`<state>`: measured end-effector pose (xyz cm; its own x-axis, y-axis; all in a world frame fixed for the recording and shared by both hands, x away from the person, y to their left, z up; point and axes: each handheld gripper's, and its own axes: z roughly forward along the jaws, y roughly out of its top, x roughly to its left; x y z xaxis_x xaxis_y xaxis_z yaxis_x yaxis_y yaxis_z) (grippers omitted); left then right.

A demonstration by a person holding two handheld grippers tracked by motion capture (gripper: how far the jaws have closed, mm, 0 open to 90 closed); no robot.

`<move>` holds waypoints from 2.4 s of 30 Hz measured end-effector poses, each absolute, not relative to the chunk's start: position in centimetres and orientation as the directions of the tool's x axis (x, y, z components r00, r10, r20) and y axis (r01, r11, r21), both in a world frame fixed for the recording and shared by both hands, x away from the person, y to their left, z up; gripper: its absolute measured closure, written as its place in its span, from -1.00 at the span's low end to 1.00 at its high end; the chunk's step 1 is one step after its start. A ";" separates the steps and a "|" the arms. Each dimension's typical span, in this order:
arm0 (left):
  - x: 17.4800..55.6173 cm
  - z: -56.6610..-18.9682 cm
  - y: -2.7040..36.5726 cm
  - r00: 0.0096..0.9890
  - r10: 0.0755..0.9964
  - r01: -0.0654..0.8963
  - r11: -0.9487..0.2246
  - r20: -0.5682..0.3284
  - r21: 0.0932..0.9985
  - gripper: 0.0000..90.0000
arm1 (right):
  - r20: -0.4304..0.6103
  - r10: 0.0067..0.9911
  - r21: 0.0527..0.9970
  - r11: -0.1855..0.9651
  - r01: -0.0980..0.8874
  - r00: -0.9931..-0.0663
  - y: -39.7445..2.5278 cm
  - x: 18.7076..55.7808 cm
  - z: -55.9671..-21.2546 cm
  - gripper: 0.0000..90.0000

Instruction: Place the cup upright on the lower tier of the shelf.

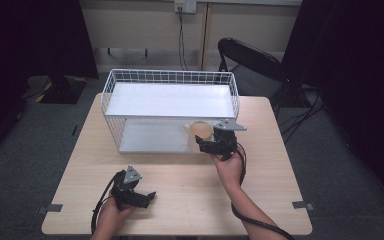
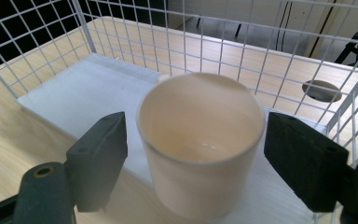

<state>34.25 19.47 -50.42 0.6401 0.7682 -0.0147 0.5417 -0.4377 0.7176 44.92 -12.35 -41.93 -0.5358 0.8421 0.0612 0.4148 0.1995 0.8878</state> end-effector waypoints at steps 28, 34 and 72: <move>34.3 -50.4 19.5 0.639 0.769 0.544 -0.437 -0.015 0.717 -1.00 | -0.005 0.855 0.863 0.265 0.430 -0.518 -11.4 45.3 -44.4 -0.21; 34.3 -50.4 19.5 0.639 0.769 0.544 -0.437 -0.015 0.717 -1.00 | -0.015 0.861 0.866 0.266 0.424 -0.509 -11.0 45.6 -44.6 0.01; 34.2 -50.4 19.5 0.636 0.772 0.545 -0.436 -0.015 0.716 -1.00 | 0.051 0.756 0.858 0.302 0.416 -0.653 -11.1 43.8 -43.6 -0.67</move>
<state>34.19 19.49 -50.41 0.6359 0.7716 -0.0148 0.5454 -0.4357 0.7160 43.76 -11.08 -43.60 -0.6530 0.7556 0.0512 0.4163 0.3016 0.8577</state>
